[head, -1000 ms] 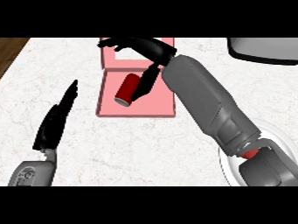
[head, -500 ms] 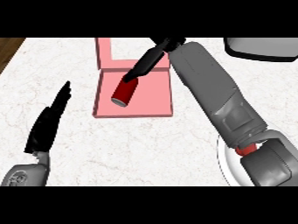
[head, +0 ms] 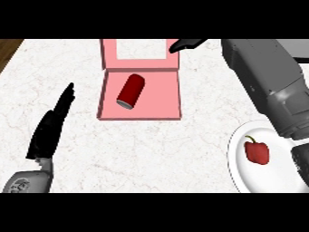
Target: Pick the can from the plate and place it in the cardboard box
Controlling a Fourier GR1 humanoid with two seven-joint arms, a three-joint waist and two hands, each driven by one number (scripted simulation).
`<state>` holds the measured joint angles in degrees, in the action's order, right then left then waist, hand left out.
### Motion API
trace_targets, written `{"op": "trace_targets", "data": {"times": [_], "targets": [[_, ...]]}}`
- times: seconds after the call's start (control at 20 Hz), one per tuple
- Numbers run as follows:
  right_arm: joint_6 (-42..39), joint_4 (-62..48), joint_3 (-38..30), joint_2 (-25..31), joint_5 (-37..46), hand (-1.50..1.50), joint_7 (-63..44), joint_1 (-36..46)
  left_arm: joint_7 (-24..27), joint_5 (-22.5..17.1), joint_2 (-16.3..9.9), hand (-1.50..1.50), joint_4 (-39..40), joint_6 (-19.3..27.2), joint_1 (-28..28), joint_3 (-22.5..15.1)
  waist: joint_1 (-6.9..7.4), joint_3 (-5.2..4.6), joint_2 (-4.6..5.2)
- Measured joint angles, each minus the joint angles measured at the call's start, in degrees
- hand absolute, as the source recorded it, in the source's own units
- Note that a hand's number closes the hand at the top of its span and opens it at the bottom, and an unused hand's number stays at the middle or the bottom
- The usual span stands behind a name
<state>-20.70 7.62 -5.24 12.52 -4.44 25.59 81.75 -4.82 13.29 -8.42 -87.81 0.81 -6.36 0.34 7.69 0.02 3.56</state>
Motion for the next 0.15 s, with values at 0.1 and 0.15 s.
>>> {"op": "trace_targets", "data": {"times": [0.1,0.15], "targets": [[-1.4,-0.3,-0.3,2.1,-0.1,-1.50,0.6,-0.4,0.3,0.0,0.0,0.00,0.1,-0.1,-0.1,-0.1,0.27,0.02,0.31],[-2.3,-0.4,-0.4,3.1,-0.1,-1.50,0.9,-0.4,0.5,0.1,-0.1,0.00,-0.1,-0.2,-0.1,-0.2,0.50,0.03,0.45]]}}
